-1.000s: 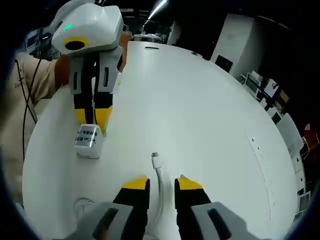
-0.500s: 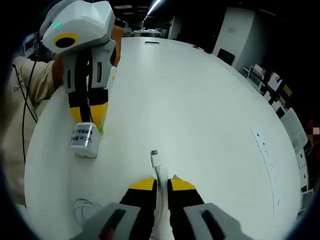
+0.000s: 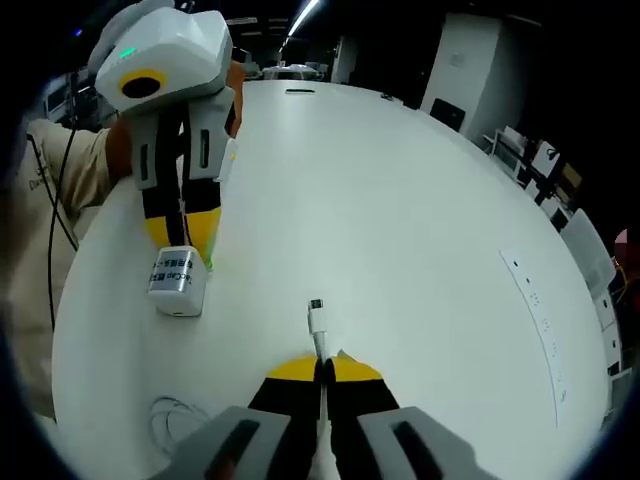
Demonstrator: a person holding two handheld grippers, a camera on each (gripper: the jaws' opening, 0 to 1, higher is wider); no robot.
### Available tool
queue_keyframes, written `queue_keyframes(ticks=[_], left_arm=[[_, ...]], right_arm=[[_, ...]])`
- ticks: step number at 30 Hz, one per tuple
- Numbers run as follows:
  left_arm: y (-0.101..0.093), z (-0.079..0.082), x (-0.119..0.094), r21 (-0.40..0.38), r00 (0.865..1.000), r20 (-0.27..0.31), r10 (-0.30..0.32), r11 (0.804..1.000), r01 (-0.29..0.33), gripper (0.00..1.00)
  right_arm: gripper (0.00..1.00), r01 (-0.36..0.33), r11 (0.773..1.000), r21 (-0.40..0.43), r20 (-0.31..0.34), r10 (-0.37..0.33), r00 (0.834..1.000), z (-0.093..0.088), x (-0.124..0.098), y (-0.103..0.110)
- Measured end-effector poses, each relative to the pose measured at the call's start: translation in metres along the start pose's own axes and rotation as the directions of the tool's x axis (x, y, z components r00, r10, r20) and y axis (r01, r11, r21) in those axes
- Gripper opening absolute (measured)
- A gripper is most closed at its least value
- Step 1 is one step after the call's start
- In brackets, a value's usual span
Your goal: Plug the desk Type‑C cable into the charger adapter.
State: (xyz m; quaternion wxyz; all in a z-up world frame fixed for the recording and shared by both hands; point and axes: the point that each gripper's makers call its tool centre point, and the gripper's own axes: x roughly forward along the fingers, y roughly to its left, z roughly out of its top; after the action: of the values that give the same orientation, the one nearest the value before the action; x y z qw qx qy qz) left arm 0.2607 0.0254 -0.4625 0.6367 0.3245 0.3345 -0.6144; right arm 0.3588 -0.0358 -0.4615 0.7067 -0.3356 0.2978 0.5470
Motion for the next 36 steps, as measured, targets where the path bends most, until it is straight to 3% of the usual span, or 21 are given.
queue_keyframes(ticks=[13, 36], left_arm=[[0.01, -0.001, -0.001, -0.006, 1.0, 0.009, -0.004, 1.0, 0.004, 0.11], [0.015, -0.004, -0.002, -0.037, 0.999, 0.036, 0.006, 0.999, -0.005, 0.11]], right_arm=[[0.04, -0.006, 1.0, -0.01, -0.006, 0.006, 1.0, -0.011, -0.014, 0.019], [0.04, -0.092, 0.995, -0.03, -0.005, 0.092, 0.996, -0.008, -0.034, 0.065]])
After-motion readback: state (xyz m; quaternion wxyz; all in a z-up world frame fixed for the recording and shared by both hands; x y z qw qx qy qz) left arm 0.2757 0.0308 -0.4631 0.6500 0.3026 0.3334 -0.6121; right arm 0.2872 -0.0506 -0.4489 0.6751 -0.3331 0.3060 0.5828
